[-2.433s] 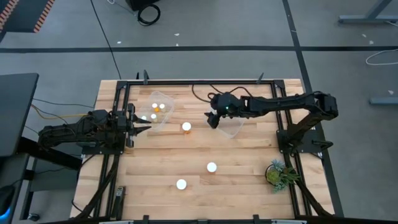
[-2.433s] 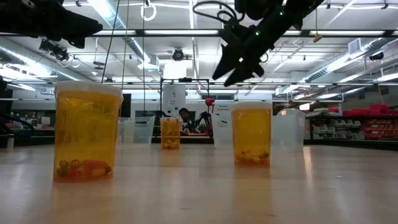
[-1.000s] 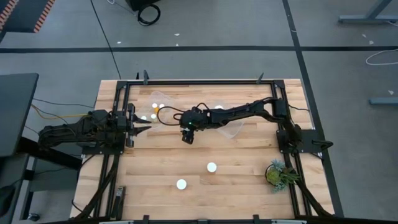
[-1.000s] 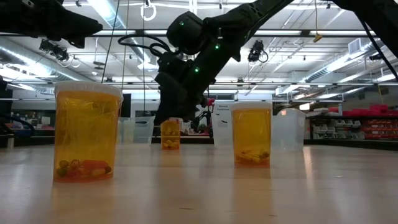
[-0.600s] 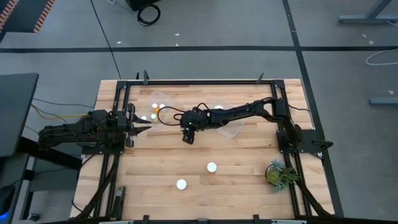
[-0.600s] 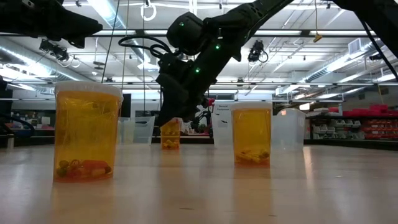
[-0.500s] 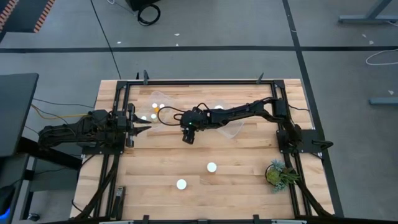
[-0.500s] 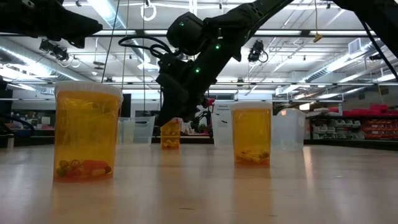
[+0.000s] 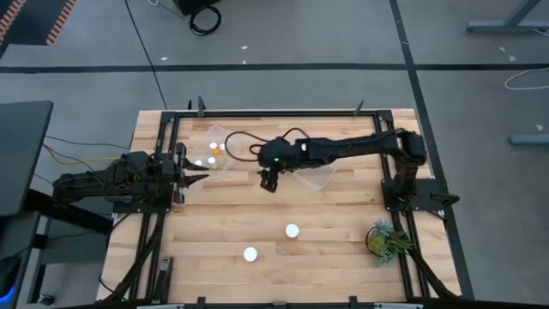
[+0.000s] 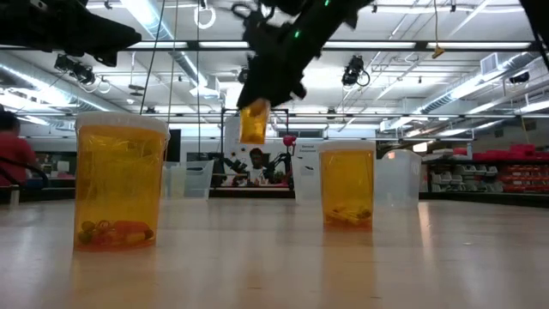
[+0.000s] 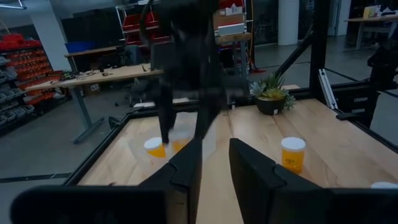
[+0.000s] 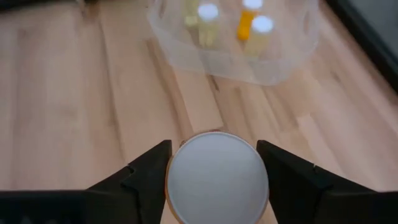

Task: Pick and place medicine bottles into bin by pill shape (circle, oval)
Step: Put the big orange pill bottle into the right transparent bin

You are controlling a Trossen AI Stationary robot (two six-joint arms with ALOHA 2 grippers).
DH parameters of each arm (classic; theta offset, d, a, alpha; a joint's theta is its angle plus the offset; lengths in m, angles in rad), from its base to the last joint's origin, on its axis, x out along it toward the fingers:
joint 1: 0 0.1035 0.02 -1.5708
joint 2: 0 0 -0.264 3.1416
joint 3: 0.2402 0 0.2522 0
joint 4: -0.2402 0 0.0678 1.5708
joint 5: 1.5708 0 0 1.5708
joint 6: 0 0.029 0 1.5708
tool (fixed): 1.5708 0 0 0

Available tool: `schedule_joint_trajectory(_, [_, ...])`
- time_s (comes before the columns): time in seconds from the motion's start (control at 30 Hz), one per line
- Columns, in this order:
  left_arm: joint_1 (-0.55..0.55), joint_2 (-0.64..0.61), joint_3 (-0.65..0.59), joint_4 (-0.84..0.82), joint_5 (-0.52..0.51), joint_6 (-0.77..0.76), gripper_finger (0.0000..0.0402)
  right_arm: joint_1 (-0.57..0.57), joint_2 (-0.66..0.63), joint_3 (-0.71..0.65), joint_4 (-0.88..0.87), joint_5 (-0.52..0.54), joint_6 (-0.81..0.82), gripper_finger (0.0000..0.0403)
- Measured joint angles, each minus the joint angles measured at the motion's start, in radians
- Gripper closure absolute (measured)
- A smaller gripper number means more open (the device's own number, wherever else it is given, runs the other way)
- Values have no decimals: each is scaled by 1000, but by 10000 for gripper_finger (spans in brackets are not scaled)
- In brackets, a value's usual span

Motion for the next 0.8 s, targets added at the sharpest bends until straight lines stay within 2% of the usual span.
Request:
schedule_joint_trajectory(0.2, [0, 0, 0, 0, 0, 0, 319, 24, -103, 0, -129, 110, 27, 165])
schedule_joint_trajectory(0.4, [0, 0, 0, 1, 0, 0, 314, 38, -136, -2, -284, 218, 26, 166])
schedule_joint_trajectory(0.57, [0, 0, 0, 0, 0, 0, 311, 26, -156, -66, -284, 221, 47, 167])
schedule_joint_trajectory(0.8, [0, 0, 0, 2, 0, 0, 320, -10, -196, -223, -285, 222, 121, 166])
